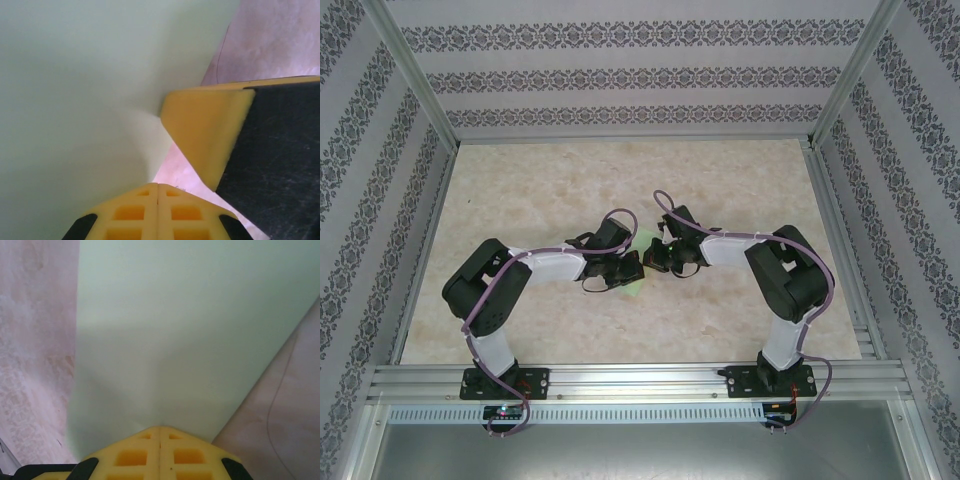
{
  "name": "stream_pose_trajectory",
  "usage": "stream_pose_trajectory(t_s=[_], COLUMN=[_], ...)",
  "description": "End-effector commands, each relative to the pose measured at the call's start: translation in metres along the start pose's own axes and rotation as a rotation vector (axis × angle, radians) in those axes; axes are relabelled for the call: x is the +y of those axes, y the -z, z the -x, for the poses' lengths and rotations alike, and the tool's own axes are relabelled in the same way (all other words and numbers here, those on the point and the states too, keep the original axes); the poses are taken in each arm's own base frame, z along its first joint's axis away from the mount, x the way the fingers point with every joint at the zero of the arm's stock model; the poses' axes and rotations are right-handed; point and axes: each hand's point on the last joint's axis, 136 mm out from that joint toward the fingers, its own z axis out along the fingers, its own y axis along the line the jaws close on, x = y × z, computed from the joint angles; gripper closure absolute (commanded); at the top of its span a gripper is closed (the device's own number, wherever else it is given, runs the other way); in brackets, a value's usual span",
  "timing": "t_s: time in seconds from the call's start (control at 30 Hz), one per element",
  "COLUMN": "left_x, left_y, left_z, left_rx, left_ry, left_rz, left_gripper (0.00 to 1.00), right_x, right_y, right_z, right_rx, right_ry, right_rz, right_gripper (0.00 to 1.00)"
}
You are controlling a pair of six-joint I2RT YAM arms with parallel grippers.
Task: Fold a paper plane with a square sheet of paper (pick it up from the middle)
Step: First fold in half a square sheet of paper at the center of the table.
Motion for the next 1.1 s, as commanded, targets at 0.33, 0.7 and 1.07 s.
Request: stream_pose_trajectory(t_s=[0.33, 0.7, 1.07], left_x=[0.032, 0.054, 0.06], left_y=[-0.01, -0.013, -0.012], left_z=[-0.014, -0.027, -0.032], left_rx=[0.032, 0.087, 0.1], left_ry=[0.069, 0.108, 0.118], left_rz=[0.118, 0.207, 0.222], left_gripper=[1.0, 1.0, 1.0], right_x=[-0.013, -0.031, -0.063], right_y=[-0.011, -0.002, 0.009], right_z=[0.0, 0.035, 0.082], right_rx=[0.025, -0.022, -0.083], right_ry=[0.021, 0.02, -0.016], right_rz=[-0.019, -0.046, -0.099], right_gripper=[1.0, 1.0, 1.0])
